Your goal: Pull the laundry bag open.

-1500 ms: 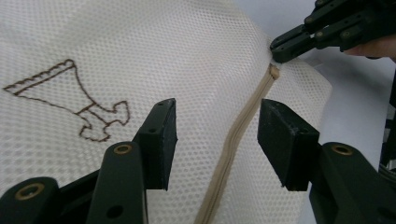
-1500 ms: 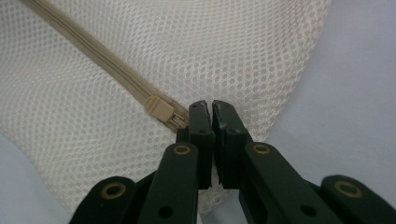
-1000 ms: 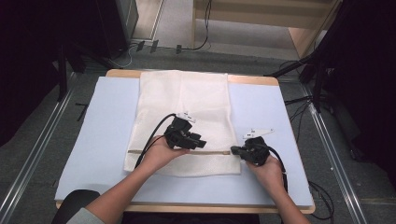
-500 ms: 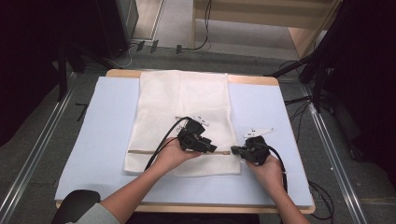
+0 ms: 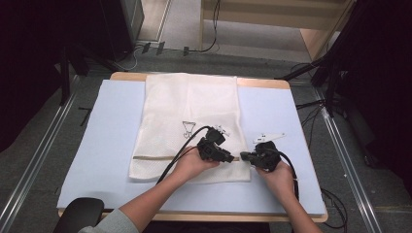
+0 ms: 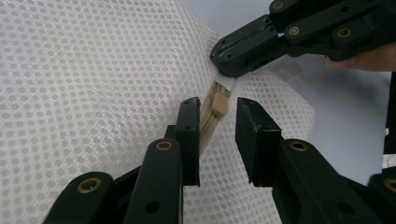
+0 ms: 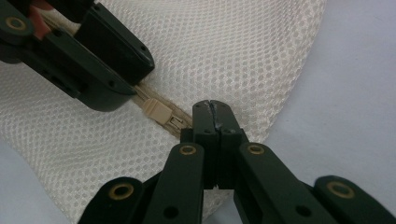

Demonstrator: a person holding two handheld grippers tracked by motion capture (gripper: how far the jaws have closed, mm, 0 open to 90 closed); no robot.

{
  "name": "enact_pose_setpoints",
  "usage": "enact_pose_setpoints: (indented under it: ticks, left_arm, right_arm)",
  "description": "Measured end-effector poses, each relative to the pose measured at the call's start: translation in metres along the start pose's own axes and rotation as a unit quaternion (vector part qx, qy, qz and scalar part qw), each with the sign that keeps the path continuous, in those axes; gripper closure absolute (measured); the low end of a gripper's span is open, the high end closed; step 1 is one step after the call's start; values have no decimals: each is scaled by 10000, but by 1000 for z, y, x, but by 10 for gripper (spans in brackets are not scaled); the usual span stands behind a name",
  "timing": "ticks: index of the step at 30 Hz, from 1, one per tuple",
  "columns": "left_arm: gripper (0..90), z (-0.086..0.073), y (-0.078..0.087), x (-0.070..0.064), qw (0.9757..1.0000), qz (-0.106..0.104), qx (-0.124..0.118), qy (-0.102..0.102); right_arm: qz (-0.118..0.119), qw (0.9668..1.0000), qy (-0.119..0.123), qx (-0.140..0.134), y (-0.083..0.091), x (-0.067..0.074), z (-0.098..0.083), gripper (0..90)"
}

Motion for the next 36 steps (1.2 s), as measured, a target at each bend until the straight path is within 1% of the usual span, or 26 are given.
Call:
enact_pose_setpoints:
  ticks: [4,5,8,14,17,18,19,20,21,23,26,27,29,30,33,35,36]
  left_arm:
    - [720,1,-5,2,10000,31,-58,57]
    - [720,1,-6,1,9999,3,-80,88]
    - [724,2,-8,-1,9999,17,-122,82]
    - [740,8,-14,-3,9999,17,-130,55]
    - [751,9,-18,-4,9999,23,-104,24]
    - [763,9,-20,-5,9999,77,-58,-43]
    - [777,9,-21,-5,9999,118,-61,-51]
    - [811,8,-21,-4,9999,97,-66,-45]
    - [813,8,-21,-3,10000,60,-66,-31]
    - [817,8,-21,-3,10000,53,-59,-25]
    - [822,8,-21,-5,9999,99,-41,-27]
    - [821,8,-21,-5,9999,88,-61,14]
    - [821,8,-21,-6,9999,126,-66,19]
    - [820,8,-20,-7,9999,114,-65,-3]
    - [813,8,-16,-8,9999,84,-97,39]
    - [814,6,-15,-3,9997,-41,-96,227]
    - [814,5,-15,-2,9995,-76,-99,274]
  right_arm:
    - [-4,10000,9,-5,0,0,0,900]
    - [-4,10000,8,-5,0,0,0,900]
    - [-21,10000,22,1,0,0,0,900]
    - [-9,10000,5,-4,0,0,0,900]
    - [27,10000,-49,-3,0,-1,0,900]
    - [35,10000,-90,15,0,-1,0,900]
    - [55,9999,-89,13,0,-2,0,900]
    - [86,9999,-121,12,0,-2,0,900]
    - [101,9998,-150,17,0,-3,0,900]
    - [119,9998,-141,23,0,-3,0,900]
    - [94,9999,-132,41,1,-3,0,900]
    - [87,9998,-151,33,1,-3,0,900]
    - [87,9999,-133,32,1,-3,0,900]
    - [101,9999,-136,26,1,-3,0,900]
    - [114,9999,-125,25,0,-3,0,900]
    - [116,9999,-107,26,0,-3,0,900]
    - [116,9999,-120,21,0,-3,0,900]
Point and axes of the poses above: each handheld gripper's, and its own axes: y roughly backward along the jaws, z roughly out of its top, x roughly to its left, the point moved 2 cm from there along -y, roughly forward along the jaws, and after that the axes turned 11 degrees about -y, right-handed, at the moved point
